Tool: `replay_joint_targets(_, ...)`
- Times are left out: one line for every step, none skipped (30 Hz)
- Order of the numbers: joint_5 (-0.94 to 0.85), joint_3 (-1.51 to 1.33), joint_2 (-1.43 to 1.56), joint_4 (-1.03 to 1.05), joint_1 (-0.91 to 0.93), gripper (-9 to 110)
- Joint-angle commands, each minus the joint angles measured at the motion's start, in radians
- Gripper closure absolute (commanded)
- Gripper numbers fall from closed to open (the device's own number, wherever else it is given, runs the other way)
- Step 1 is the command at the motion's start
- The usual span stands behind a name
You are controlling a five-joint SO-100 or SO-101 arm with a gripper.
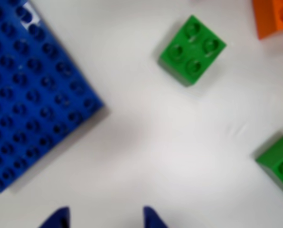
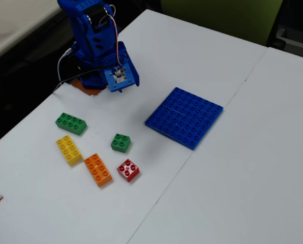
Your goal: Pick up the 2x2 green block and go up the 8x8 blue block.
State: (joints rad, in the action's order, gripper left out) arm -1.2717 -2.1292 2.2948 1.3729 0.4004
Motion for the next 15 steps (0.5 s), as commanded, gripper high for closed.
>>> replay_joint_targets(0.018, 0.121, -0.149, -0.043, 0.08, 82)
replay_joint_targets(0.034, 0.176, -0.215, -0.037, 0.091, 82)
replay_joint_targets(0.058, 0.239, -0.284, -0.028, 0.095, 82)
replay_joint_targets(0.087, 0.31, -0.354, -0.012, 0.097, 82)
replay_joint_targets(0.115, 0.385, -0.426, 0.014, 0.098, 82)
replay_joint_targets(0.141, 0.457, -0.488, 0.038, 0.098, 82)
replay_joint_targets(0.163, 0.512, -0.532, 0.06, 0.101, 82)
replay_joint_targets(0.176, 0.557, -0.569, 0.083, 0.109, 83)
replay_joint_targets(0.179, 0.584, -0.591, 0.097, 0.118, 83)
replay_joint_targets(0.179, 0.588, -0.595, 0.098, 0.127, 83)
replay_joint_targets(0.179, 0.588, -0.597, 0.095, 0.14, 83)
replay_joint_targets(0.179, 0.588, -0.6, 0.094, 0.147, 83)
replay_joint_targets(0.179, 0.588, -0.603, 0.091, 0.153, 83)
replay_joint_targets(0.179, 0.588, -0.606, 0.087, 0.158, 83)
replay_joint_targets(0.179, 0.588, -0.612, 0.084, 0.163, 83)
